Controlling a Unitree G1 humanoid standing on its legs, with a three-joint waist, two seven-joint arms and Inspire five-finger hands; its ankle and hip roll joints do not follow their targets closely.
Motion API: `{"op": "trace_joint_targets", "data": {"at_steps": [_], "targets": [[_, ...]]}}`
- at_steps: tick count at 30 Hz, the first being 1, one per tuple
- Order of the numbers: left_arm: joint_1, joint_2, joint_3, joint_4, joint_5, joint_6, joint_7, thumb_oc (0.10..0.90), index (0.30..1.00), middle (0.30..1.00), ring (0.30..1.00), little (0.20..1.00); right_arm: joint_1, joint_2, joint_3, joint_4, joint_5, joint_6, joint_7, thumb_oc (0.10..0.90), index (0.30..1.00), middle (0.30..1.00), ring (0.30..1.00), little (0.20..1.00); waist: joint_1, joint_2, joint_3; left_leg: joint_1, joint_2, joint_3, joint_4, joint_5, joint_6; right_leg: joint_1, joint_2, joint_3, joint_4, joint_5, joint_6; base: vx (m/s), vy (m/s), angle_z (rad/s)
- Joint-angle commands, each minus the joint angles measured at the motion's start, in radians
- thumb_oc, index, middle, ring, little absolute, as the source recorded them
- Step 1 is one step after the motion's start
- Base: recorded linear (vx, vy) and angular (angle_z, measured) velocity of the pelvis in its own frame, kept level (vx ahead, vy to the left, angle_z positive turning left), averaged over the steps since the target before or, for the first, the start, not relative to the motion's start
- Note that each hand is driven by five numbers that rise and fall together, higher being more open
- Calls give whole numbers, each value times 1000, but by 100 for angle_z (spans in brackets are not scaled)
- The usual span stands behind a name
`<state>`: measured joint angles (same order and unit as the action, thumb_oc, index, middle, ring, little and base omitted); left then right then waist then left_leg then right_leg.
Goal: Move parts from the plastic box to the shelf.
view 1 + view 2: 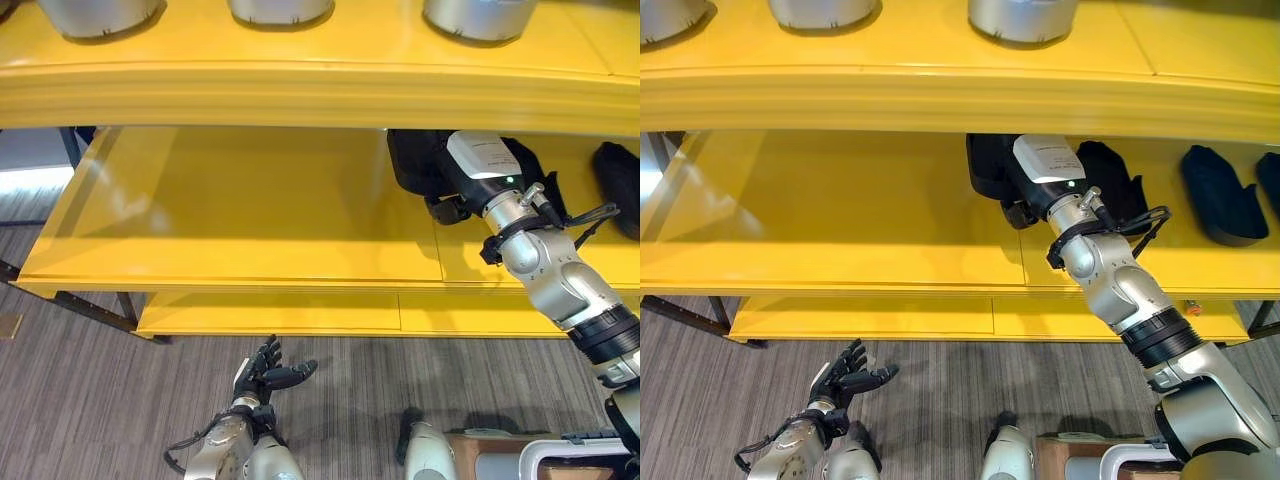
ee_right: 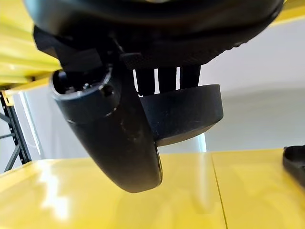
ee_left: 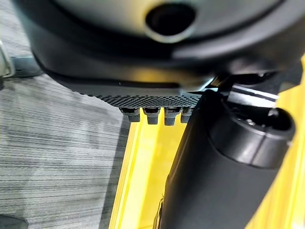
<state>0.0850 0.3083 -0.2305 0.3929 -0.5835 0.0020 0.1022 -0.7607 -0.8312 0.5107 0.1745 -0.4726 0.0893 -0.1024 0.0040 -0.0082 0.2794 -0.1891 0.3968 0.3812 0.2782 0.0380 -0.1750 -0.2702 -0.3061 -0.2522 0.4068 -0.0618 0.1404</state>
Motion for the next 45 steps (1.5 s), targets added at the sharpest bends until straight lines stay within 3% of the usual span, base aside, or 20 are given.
{"op": "trace_joint_targets", "data": {"at_steps": [1,3,5,7,8,9,45], "targets": [[-57,85,-13,-111,-3,-95,-3,900,1000,1000,1000,1000,-228,-25,-43,-23,-79,-28,-89,400,300,300,300,300,21,-27,-13,19,69,-16,57,7,-7,65,-53,22,-46,31,31,-41,0,5],[-61,92,-11,-114,-16,-99,0,900,1000,1000,1000,1000,-274,-21,-25,-14,-85,-22,-94,400,300,300,300,300,31,-28,5,8,65,-36,60,-8,-21,55,-54,25,-34,15,40,9,8,5],[-64,92,-10,-113,-22,-101,3,900,1000,1000,1000,1000,-288,-19,-19,-6,-83,-21,-98,400,300,300,300,300,33,-27,17,-10,64,-27,58,7,-6,42,-56,16,-38,33,30,-65,5,5],[-68,94,-12,-113,-22,-104,7,900,1000,1000,1000,1000,-297,-14,-8,-3,-84,-17,-98,400,300,300,300,300,38,-27,24,-16,59,-48,63,-10,-19,42,-58,22,-28,19,40,-22,0,10],[-69,94,-11,-114,-21,-104,8,900,1000,1000,1000,1000,-297,-12,-9,-4,-83,-16,-99,400,300,300,300,300,39,-28,31,-27,61,-39,63,7,-4,33,-58,14,-31,36,30,52,3,8],[-69,94,-10,-115,-21,-105,9,900,1000,1000,1000,1000,-294,-8,-10,-1,-83,-15,-98,400,300,300,300,300,41,-28,31,-21,59,-53,69,-12,-18,40,-59,19,-21,17,39,-1,7,10],[-107,93,10,-144,-12,-124,63,900,1000,1000,1000,1000,-158,74,-46,33,-36,22,-93,400,300,300,300,300,52,-18,148,-61,49,-68,83,-18,-13,-11,-72,13,16,28,32,0,1,1]]}}
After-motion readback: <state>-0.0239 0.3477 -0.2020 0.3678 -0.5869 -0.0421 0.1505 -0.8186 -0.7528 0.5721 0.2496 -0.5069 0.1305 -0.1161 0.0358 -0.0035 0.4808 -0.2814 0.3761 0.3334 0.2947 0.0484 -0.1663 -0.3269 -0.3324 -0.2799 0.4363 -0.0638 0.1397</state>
